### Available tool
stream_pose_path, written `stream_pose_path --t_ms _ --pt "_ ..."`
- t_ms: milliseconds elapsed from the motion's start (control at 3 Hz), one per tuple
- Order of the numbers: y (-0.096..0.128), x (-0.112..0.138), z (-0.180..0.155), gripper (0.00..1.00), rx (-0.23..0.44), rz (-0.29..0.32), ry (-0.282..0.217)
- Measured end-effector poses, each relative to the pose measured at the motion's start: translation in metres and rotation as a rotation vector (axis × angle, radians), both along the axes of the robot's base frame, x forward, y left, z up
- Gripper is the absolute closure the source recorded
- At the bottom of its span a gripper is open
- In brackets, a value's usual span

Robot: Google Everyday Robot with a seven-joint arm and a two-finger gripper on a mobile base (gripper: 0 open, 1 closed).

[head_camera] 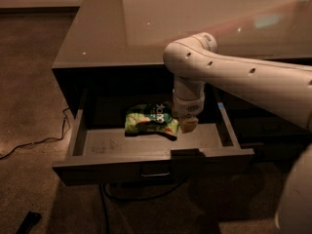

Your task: Open top drawer

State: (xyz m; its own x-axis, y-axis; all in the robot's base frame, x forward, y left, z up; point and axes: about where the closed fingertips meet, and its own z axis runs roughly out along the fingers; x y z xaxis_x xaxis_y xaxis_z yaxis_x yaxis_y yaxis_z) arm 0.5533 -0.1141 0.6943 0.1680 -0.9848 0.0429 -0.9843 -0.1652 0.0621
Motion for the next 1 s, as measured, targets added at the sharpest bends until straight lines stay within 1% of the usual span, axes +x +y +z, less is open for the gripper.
stream_pose_path --t_ms 333,667,1000 --pt "0.009 0.007 -0.023 1.0 -0.028 0.019 0.045" --pt "0.013 0.007 -0.045 1.0 -0.076 0.031 0.087" --pt "0.012 0.005 -0.056 1.0 -0.128 0.027 0.107"
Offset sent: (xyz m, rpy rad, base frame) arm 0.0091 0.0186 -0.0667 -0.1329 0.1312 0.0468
